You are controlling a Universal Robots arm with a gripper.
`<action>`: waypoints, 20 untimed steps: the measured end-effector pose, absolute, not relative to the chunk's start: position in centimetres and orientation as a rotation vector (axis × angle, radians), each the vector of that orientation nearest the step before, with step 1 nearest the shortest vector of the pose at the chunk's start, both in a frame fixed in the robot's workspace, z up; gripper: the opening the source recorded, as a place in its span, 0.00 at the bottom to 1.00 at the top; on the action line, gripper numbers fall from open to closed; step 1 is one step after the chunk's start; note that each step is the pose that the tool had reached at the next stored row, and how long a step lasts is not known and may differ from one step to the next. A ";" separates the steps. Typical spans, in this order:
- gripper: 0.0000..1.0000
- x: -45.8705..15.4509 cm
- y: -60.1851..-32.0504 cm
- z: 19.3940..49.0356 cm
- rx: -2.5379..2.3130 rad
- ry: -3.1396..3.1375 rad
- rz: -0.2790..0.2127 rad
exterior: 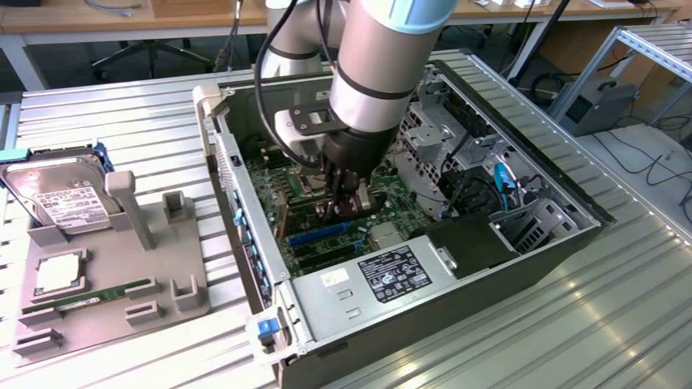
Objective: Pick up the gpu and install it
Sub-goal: 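Insert the gpu into the slot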
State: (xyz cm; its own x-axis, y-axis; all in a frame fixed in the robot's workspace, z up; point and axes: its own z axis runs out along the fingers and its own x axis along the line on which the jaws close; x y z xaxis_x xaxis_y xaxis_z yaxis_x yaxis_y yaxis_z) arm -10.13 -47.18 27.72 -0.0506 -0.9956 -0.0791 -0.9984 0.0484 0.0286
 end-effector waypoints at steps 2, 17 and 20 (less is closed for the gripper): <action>0.27 -10.2 -47.2 27.7 -2.138 2.250 0.113; 0.27 -11.0 -45.7 27.6 -2.182 2.310 -0.004; 0.27 -12.2 -45.1 27.3 -2.183 2.312 -0.008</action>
State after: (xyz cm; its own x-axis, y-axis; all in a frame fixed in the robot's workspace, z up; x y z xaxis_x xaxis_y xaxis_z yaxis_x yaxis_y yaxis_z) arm -12.21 -45.10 27.31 -0.0571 -0.9979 0.0315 -0.9981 0.0578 0.0224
